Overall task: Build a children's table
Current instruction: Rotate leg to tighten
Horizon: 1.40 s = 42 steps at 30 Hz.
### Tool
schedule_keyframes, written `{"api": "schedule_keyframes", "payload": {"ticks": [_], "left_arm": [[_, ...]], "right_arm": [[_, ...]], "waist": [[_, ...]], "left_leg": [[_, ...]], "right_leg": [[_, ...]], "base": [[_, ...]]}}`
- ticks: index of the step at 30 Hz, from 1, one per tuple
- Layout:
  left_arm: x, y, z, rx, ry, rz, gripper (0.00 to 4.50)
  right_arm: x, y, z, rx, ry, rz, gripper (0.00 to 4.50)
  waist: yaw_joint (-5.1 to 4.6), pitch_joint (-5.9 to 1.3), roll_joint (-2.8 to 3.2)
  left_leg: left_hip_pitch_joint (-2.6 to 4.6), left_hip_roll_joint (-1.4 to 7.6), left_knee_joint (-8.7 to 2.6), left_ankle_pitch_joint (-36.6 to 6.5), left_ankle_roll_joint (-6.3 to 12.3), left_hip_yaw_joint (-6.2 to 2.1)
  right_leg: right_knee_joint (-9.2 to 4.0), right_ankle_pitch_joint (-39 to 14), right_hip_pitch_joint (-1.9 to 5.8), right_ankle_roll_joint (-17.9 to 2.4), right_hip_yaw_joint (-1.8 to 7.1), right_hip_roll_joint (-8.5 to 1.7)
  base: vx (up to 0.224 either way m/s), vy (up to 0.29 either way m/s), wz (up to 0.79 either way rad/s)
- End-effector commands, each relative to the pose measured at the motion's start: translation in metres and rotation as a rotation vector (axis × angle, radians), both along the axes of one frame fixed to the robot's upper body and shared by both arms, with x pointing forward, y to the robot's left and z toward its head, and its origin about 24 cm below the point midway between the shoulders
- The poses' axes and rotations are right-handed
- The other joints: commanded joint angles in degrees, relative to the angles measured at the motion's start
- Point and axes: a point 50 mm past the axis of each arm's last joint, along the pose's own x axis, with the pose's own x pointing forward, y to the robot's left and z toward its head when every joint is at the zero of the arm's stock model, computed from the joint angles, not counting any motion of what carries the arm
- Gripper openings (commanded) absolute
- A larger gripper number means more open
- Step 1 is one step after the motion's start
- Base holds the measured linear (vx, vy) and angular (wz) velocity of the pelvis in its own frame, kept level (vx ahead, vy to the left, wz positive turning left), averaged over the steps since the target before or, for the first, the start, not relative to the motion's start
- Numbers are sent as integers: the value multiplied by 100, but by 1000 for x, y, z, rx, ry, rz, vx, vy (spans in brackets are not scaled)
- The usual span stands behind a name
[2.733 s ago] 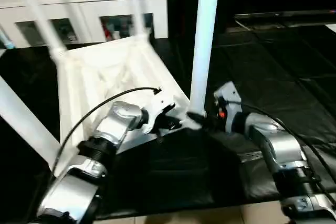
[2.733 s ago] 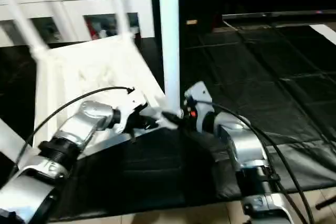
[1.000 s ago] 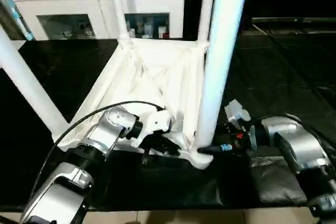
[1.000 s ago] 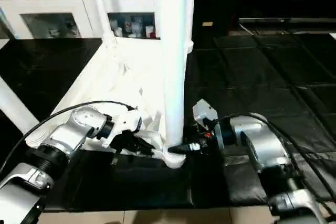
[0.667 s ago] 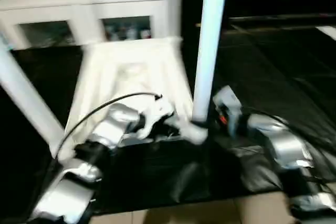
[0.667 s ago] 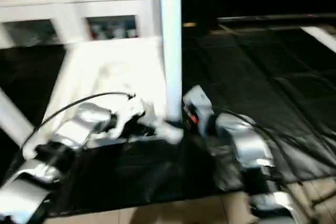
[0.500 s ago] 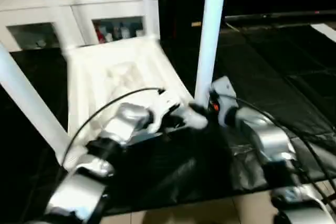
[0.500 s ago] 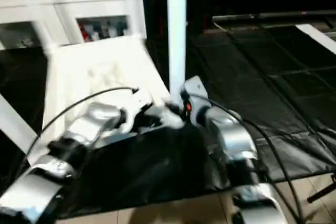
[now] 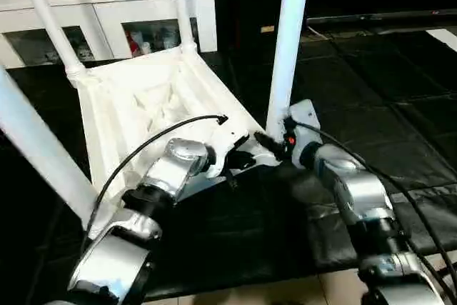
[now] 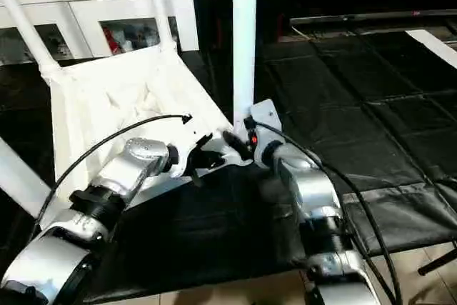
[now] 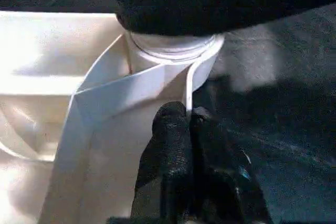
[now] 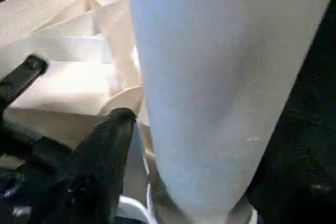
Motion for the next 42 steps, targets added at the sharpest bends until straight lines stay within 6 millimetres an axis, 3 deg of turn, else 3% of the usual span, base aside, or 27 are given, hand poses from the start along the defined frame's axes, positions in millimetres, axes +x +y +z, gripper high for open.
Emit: {"api": "schedule_keyframes", "payload": {"ticks": [1, 3, 8, 11, 18, 25, 27, 41, 42], "left_arm": [[-1, -12, 17, -64, -73, -98, 0], [-5, -1, 16, -59, -74, -172, 0], [-12, 6, 15, -47, -66, -292, 0], [-18, 12, 13, -36, -50, -370, 0], [-28, 27, 7, 18, -13, -522, 0], [-38, 32, 6, 42, 9, -616, 0], [-40, 32, 6, 44, 11, -640, 0], [-48, 30, 4, 63, 21, -709, 0], [-48, 29, 4, 64, 21, -710, 0]], "right_arm": [[-11, 19, -8, 28, 41, 155, 346], [-15, 0, -5, 5, 17, 251, 367], [-20, -17, -2, -15, 14, 369, 407], [-24, -28, -1, -27, 25, 442, 440], [-32, -44, 7, -59, 32, 663, 440], [-37, -44, 10, -12, 59, 774, 440], [-37, -43, 9, 6, 67, 794, 405], [-42, -40, 7, 67, 142, 883, 305], [-42, -40, 7, 70, 147, 886, 281]], "waist": [[52, -391, -35], [100, -393, -11], [185, -388, -26], [278, -385, -6], [427, -398, -13], [437, -395, -31], [445, -391, -34], [484, -401, -39], [483, -404, -47]], "left_leg": [[-52, 47, -346, -743, 530, 7], [-44, 55, -344, -787, 543, 9], [-30, 80, -350, -880, 541, 19], [-20, 101, -344, -846, 542, 34], [-19, 106, -335, -824, 559, 31], [-20, 121, -342, -796, 548, 30], [-20, 119, -344, -797, 536, 30], [-17, 127, -343, -745, 504, 28], [-18, 123, -337, -713, 513, 33]], "right_leg": [[-381, -928, 419, -1393, 236, -253], [-374, -897, 424, -1423, 239, -264], [-374, -1031, 409, -1430, 246, -275], [-352, -959, 385, -1468, 253, -272], [-316, -886, 390, -1487, 249, -275], [-324, -1052, 374, -1450, 251, -278], [-331, -1120, 371, -1427, 249, -279], [-323, -1137, 367, -1397, 254, -279], [-319, -1091, 366, -1407, 256, -276]], "base": [[0, 0, 0], [0, 0, 0], [0, 0, 0], [0, 0, 0], [0, 0, 0], [0, 0, 0], [0, 0, 0], [0, 0, 0], [0, 0, 0]]}}
